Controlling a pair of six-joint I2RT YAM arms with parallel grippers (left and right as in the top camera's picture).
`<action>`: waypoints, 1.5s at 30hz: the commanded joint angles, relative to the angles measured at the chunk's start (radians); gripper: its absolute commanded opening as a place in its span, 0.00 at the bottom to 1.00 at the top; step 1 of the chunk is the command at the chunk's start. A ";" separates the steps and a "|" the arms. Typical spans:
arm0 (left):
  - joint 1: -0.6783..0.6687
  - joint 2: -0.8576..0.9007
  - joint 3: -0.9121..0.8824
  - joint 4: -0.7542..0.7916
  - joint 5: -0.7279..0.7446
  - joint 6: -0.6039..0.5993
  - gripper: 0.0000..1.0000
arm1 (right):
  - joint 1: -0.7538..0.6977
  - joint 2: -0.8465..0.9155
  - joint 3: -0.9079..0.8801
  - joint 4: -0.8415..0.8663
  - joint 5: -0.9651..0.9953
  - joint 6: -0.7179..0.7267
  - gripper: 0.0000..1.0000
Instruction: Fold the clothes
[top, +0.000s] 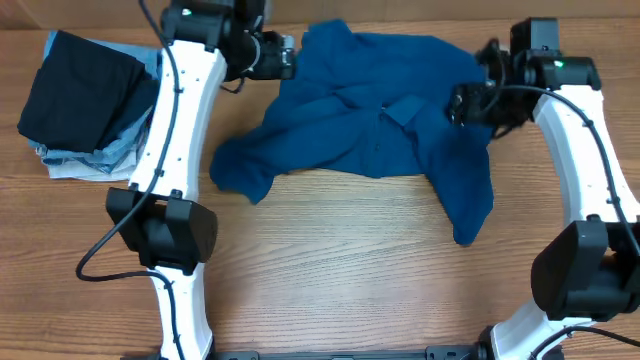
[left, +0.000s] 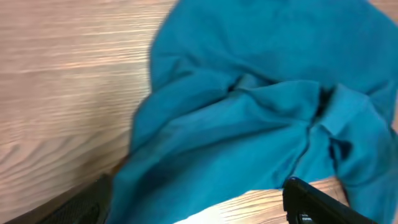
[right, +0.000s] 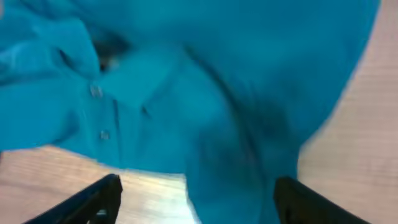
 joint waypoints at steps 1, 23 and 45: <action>-0.039 -0.002 -0.011 0.002 0.023 0.039 0.91 | 0.019 0.053 0.006 0.113 -0.001 -0.178 0.84; -0.044 -0.002 -0.011 -0.021 -0.087 0.039 0.90 | 0.018 0.319 0.006 0.283 -0.145 -0.314 0.04; -0.010 -0.002 -0.011 -0.050 -0.083 0.034 0.82 | 0.340 0.271 0.212 -0.554 -0.217 -0.229 0.04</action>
